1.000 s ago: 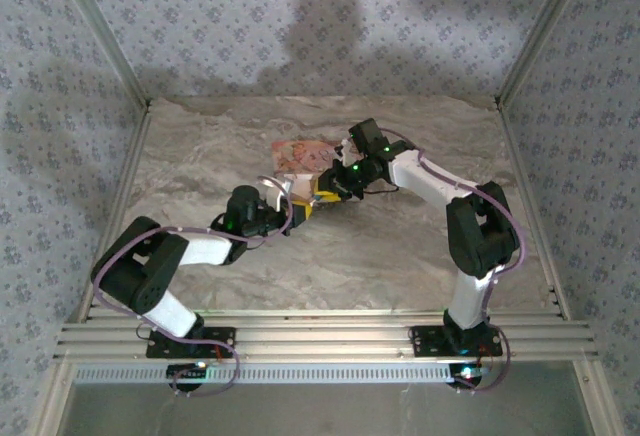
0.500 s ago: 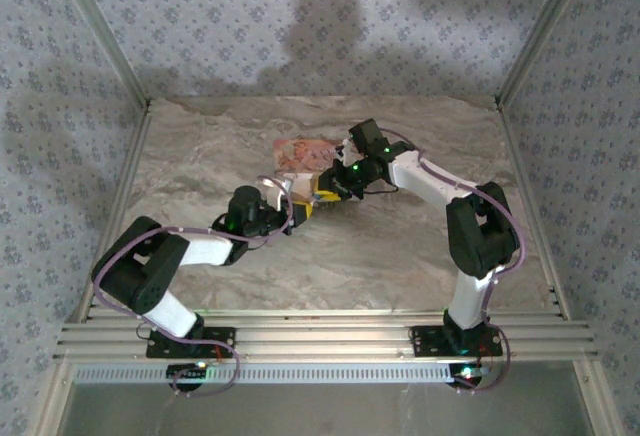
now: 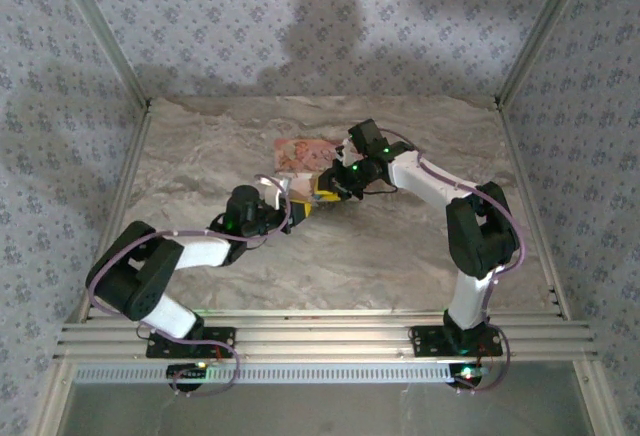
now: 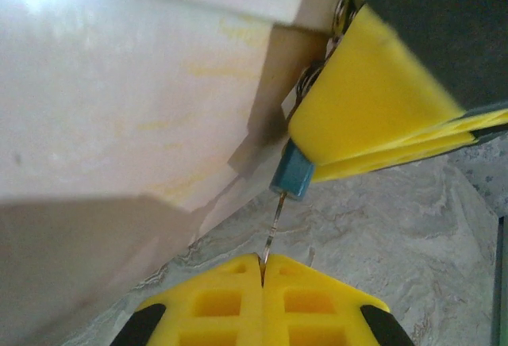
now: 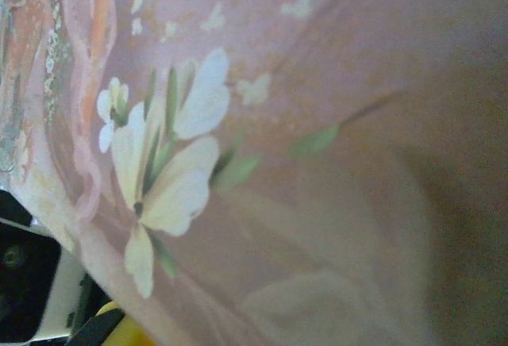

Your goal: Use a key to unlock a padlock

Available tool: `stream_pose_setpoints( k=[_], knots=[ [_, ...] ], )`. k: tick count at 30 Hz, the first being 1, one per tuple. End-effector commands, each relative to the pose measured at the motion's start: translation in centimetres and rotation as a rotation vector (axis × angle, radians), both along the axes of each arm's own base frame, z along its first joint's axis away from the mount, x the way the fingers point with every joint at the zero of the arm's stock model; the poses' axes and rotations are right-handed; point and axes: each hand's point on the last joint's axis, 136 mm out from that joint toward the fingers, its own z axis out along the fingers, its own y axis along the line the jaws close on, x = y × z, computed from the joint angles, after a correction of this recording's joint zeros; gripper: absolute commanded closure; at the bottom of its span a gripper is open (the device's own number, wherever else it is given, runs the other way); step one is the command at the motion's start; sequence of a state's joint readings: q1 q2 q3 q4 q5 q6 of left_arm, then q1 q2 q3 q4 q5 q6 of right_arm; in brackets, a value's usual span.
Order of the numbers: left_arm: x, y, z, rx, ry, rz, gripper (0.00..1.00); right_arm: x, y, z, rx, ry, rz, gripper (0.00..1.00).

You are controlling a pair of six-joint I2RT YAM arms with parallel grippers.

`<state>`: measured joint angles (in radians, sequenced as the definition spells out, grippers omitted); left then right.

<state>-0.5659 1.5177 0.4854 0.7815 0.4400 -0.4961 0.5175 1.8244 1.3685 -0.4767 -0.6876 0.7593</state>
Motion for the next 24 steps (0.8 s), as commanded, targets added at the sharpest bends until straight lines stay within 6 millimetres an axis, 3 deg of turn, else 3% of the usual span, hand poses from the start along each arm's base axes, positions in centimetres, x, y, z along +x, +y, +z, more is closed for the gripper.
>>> stream_pose_setpoints(
  k=[1, 5, 17, 24],
  knots=[
    [0.6, -1.2, 6.4, -0.123, -0.154, -0.022, 1.0, -2.4, 0.5, 0.6, 0.009, 0.052, 0.046, 1.0],
    [0.4, -1.5, 6.6, -0.141, -0.149, -0.038, 1.0, -2.5, 0.8, 0.9, 0.021, 0.054, 0.052, 1.0],
    [-0.2, -0.8, 2.9, -0.116, -0.085, -0.019, 1.0, -1.7, 0.1, 1.5, 0.06, 0.057, -0.015, 1.0],
    [-0.4, -0.7, 2.2, -0.119, -0.069, -0.011, 1.0, -1.2, -0.1, 1.4, 0.06, 0.052, -0.037, 1.0]
  ],
)
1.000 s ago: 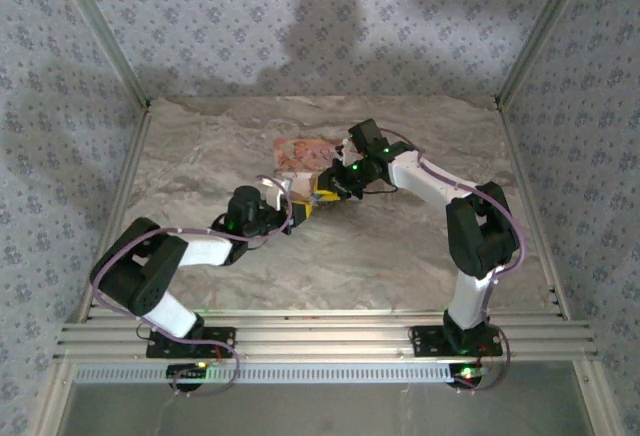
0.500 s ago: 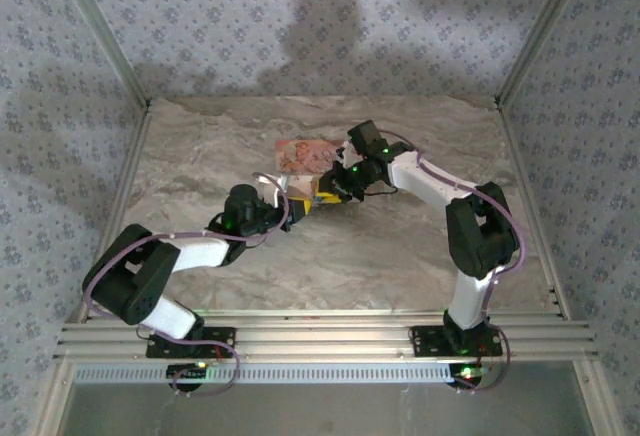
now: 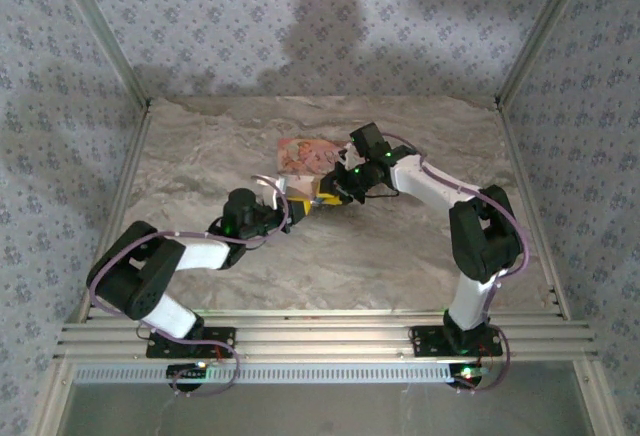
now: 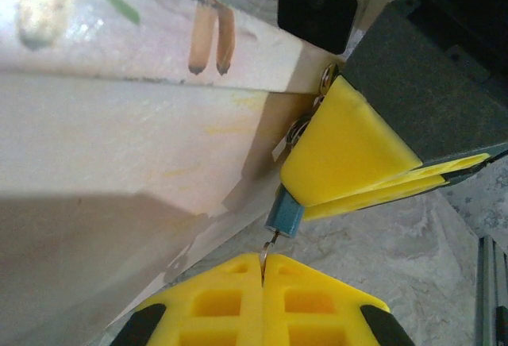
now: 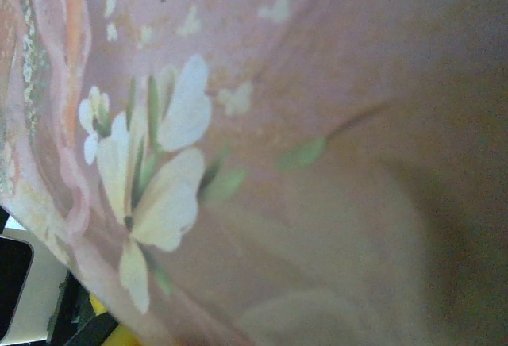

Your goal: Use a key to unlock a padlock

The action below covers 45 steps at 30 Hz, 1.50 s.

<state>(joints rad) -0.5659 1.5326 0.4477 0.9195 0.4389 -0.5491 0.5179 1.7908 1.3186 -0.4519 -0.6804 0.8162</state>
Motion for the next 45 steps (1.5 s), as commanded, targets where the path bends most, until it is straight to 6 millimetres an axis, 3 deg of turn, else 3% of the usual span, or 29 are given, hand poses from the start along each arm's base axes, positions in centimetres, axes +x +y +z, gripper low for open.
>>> stream_pose_setpoints(
  k=[1, 5, 15, 25, 27, 29, 32, 35, 39, 45],
  knots=[
    [-0.3, -0.6, 1.2, -0.046, -0.041, -0.023, 1.0, -0.5, 0.2, 1.3, 0.048, 0.019, 0.0, 1.0],
    [-0.5, -0.5, 1.0, -0.041, -0.034, -0.023, 1.0, -0.2, -0.3, 0.2, 0.028, 0.024, -0.018, 1.0],
    [-1.1, 0.3, 0.5, -0.024, -0.022, -0.01, 1.0, 0.4, -1.1, -0.1, -0.006, 0.006, -0.026, 1.0],
    [-2.4, 2.1, 0.9, 0.003, -0.016, 0.001, 1.0, 0.7, -3.9, -7.3, -0.301, -0.034, 0.009, 1.0],
    [-2.7, 2.5, 1.3, 0.013, -0.019, 0.002, 1.0, 0.7, -4.0, -8.0, -0.336, -0.044, 0.015, 0.95],
    [-2.9, 2.8, 1.8, 0.02, -0.028, 0.004, 1.0, 0.6, -4.0, -8.2, -0.358, -0.06, 0.018, 0.8],
    [-3.1, 3.4, 2.7, 0.029, -0.046, 0.007, 1.0, 0.5, -3.8, -7.5, -0.361, -0.088, 0.016, 0.48],
    [-3.3, 3.8, 4.0, 0.046, -0.084, 0.005, 1.0, 0.1, -3.8, -6.1, -0.355, -0.122, 0.014, 0.33],
    [-3.5, 4.2, 6.2, 0.075, -0.182, 0.006, 1.0, -1.1, -4.3, -3.8, -0.321, -0.141, -0.002, 0.27],
    [-3.3, 4.4, 9.3, 0.116, -0.357, 0.015, 1.0, -3.7, -4.7, 1.9, -0.208, -0.186, -0.089, 0.32]
  ],
)
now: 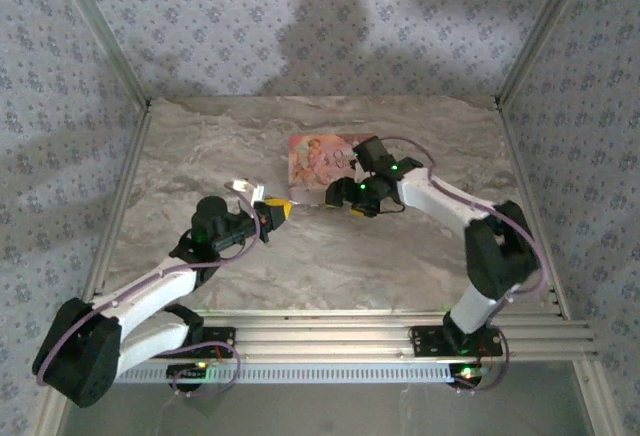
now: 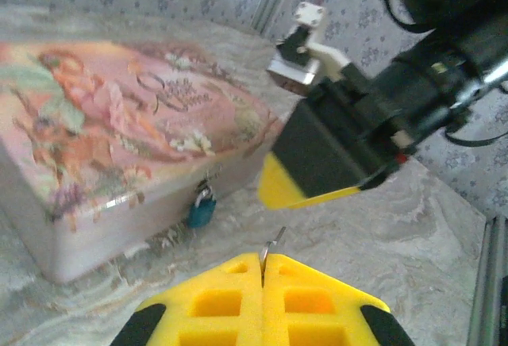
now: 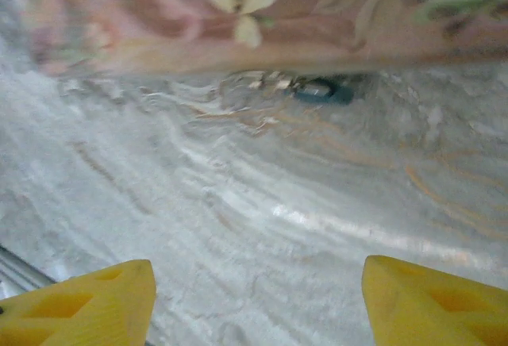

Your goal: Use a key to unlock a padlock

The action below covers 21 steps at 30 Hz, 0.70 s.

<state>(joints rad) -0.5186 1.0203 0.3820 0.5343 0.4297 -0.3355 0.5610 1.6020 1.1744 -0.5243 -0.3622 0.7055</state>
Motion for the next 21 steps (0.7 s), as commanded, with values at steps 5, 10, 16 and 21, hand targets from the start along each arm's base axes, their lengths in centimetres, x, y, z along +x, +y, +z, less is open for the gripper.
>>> stream_pose_setpoints(
  k=[5, 10, 16, 21],
  knots=[
    [0.5, -1.8, 4.8, 0.072, -0.291, -0.003, 1.0, -3.1, 2.4, 7.4, 0.217, -0.016, -0.098, 0.35],
    [1.2, -3.3, 5.6, 0.083, -0.342, 0.009, 1.0, -3.7, 4.8, 9.9, 0.331, 0.005, -0.159, 0.4],
    [1.4, -3.7, 6.0, 0.079, -0.365, 0.024, 1.0, -3.5, 5.9, 11.6, 0.383, 0.007, -0.211, 0.45],
    [1.1, -3.8, 5.8, 0.088, -0.374, 0.018, 1.0, -2.6, 5.7, 11.7, 0.402, 0.008, -0.272, 0.47]
  ],
)
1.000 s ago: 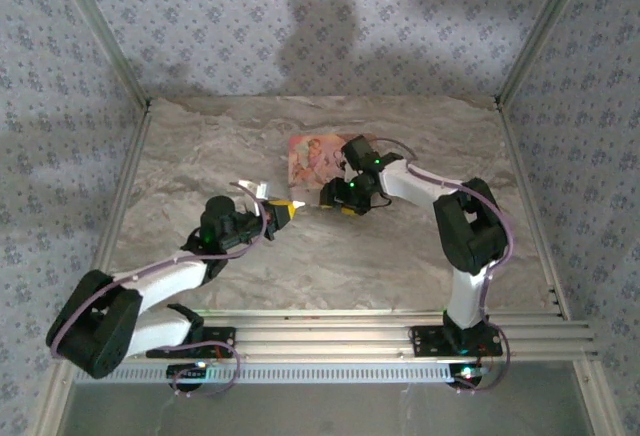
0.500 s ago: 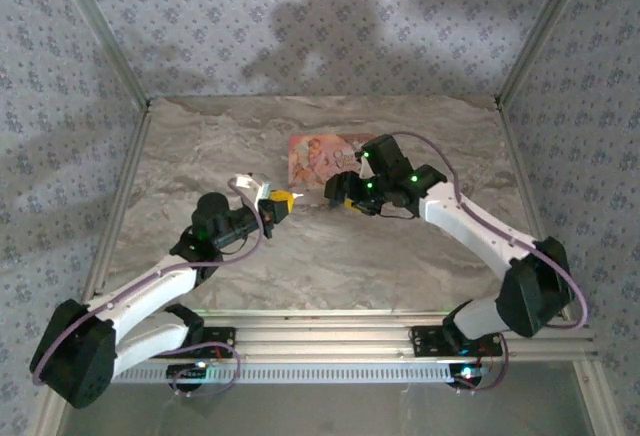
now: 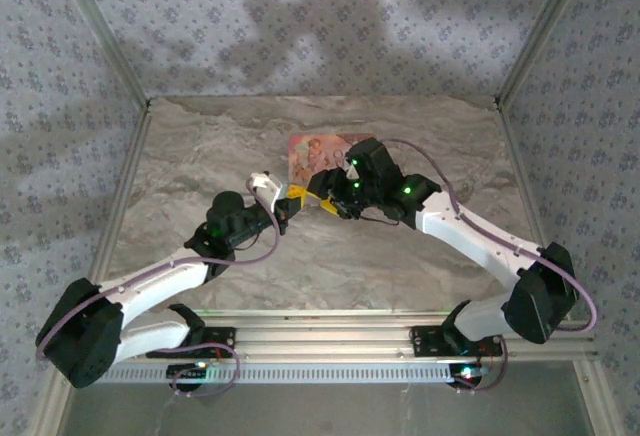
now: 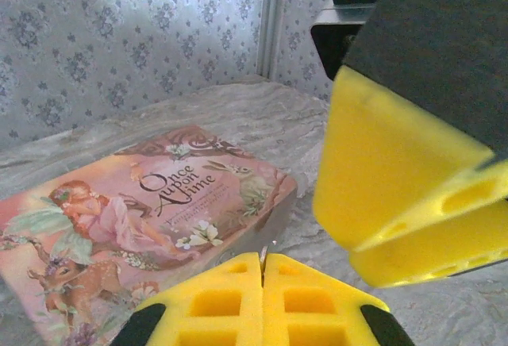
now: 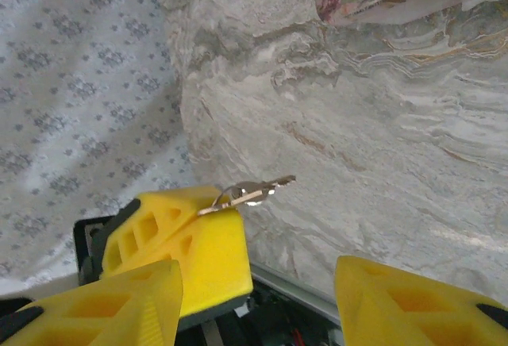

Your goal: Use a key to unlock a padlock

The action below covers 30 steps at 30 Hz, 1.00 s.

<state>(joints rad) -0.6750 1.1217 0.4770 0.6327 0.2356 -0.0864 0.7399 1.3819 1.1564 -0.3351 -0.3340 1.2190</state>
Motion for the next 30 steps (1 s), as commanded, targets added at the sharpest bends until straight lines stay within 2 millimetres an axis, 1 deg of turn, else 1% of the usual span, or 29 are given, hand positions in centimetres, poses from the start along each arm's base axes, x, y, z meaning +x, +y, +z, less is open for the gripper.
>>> stream_pose_setpoints(
  k=[1, 4, 8, 16, 20, 21, 22, 25, 30],
  knots=[
    [0.1, -0.3, 2.7, -0.031, -0.087, 0.004, 1.0, 1.2, 0.0, 0.9, 0.038, 0.007, -0.081, 0.48],
    [-0.2, -0.4, 2.7, -0.024, -0.095, -0.006, 1.0, 1.7, -0.1, 0.4, 0.047, 0.029, -0.104, 0.52],
    [-0.5, -0.7, 2.7, -0.016, -0.102, -0.016, 1.0, 2.3, 0.1, 0.7, 0.052, 0.025, -0.114, 0.56],
    [-0.7, -0.9, 2.9, -0.012, -0.115, -0.018, 1.0, 2.7, 0.3, -0.4, 0.035, 0.052, -0.117, 0.57],
    [-0.8, -1.1, 2.6, 0.004, -0.117, -0.022, 1.0, 2.9, 0.4, -0.6, 0.04, 0.059, -0.122, 0.57],
    [-0.9, -1.2, 2.5, 0.007, -0.116, -0.025, 1.0, 3.2, 0.6, 0.0, 0.049, 0.05, -0.122, 0.58],
    [-0.9, -1.2, 2.4, 0.012, -0.115, -0.027, 1.0, 3.4, 0.7, 0.6, 0.059, 0.04, -0.123, 0.59],
    [-1.0, -1.5, 2.2, 0.018, -0.113, -0.034, 1.0, 3.8, 0.7, 0.4, 0.057, 0.048, -0.124, 0.63],
    [-1.3, -2.0, 1.7, 0.05, -0.121, -0.049, 1.0, 4.3, 0.5, 0.1, 0.056, 0.059, -0.132, 0.73]
  ],
)
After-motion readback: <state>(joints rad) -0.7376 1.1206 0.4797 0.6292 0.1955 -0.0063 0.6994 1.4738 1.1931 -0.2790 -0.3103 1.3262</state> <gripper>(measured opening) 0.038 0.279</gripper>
